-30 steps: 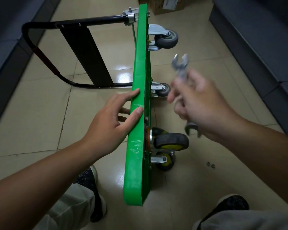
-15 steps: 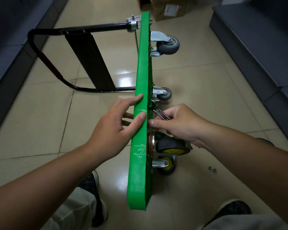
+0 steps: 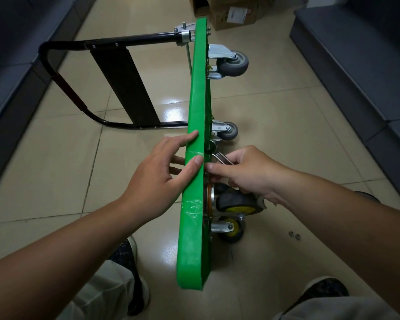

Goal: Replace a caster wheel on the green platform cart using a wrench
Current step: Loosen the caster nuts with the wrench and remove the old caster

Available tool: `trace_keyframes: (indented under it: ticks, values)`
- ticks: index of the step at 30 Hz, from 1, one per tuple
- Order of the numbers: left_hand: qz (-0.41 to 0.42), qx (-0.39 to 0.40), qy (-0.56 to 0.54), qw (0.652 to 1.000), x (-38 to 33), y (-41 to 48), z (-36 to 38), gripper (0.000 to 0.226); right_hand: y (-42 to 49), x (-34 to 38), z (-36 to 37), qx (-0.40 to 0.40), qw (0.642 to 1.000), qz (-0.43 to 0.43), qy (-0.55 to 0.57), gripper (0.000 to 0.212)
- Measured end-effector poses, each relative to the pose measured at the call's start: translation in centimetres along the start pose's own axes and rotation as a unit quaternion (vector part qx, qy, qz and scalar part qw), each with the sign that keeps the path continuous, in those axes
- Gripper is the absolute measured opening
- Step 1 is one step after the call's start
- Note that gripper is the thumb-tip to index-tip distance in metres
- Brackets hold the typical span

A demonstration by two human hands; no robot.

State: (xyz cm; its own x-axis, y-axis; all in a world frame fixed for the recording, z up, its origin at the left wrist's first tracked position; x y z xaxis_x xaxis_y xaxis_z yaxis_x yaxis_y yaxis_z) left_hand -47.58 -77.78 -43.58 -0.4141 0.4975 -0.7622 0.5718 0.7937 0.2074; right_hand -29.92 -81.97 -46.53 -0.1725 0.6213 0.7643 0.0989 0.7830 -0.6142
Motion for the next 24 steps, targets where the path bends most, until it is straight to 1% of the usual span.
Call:
trace_keyframes:
  ticks: [4, 9, 12, 15, 18, 21, 24]
  values:
    - [-0.001, 0.003, -0.002, 1.000, -0.03, -0.04, 0.02, 0.059, 0.10, 0.24, 0.02, 0.025, 1.000, -0.013, -0.002, 0.017]
    - [-0.007, 0.003, -0.009, 1.000, -0.01, -0.24, 0.09, 0.057, 0.21, 0.11, -0.04, 0.024, 0.998, -0.039, 0.036, 0.025]
    - [-0.008, 0.002, -0.015, 1.000, -0.04, -0.32, 0.10, 0.058, 0.36, -0.14, -0.13, 0.000, 0.999, -0.018, 0.042, 0.022]
    - [-0.007, 0.002, -0.016, 1.000, -0.08, -0.33, 0.10, 0.057, 0.68, -0.45, -0.11, -0.021, 1.000, 0.004, 0.000, 0.032]
    - [-0.007, 0.001, -0.013, 1.000, -0.07, -0.29, 0.13, 0.058, 0.58, -0.30, 0.19, -0.003, 1.000, 0.001, -0.022, 0.025]
    - [-0.006, 0.004, -0.015, 1.000, -0.01, -0.25, 0.14, 0.058, 0.48, -0.18, 0.12, 0.019, 1.000, -0.012, -0.019, 0.019]
    - [-0.003, 0.006, -0.008, 1.000, 0.00, -0.27, 0.10, 0.058, 0.38, -0.16, 0.18, 0.039, 0.999, -0.023, 0.000, 0.025]
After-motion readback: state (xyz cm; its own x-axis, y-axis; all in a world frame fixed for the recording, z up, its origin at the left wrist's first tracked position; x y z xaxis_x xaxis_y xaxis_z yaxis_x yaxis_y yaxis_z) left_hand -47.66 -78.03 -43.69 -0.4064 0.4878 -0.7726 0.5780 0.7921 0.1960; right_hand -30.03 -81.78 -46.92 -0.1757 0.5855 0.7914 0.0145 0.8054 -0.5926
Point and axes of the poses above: each hand's wrist, its own y-axis towards the middle knuckle, its own z-axis out of the palm, x = y × z, the point moved 7 cm from there along y, towards the middle knuckle, and after that the axes turned 8 degrees about z, right-handed, at the moved point
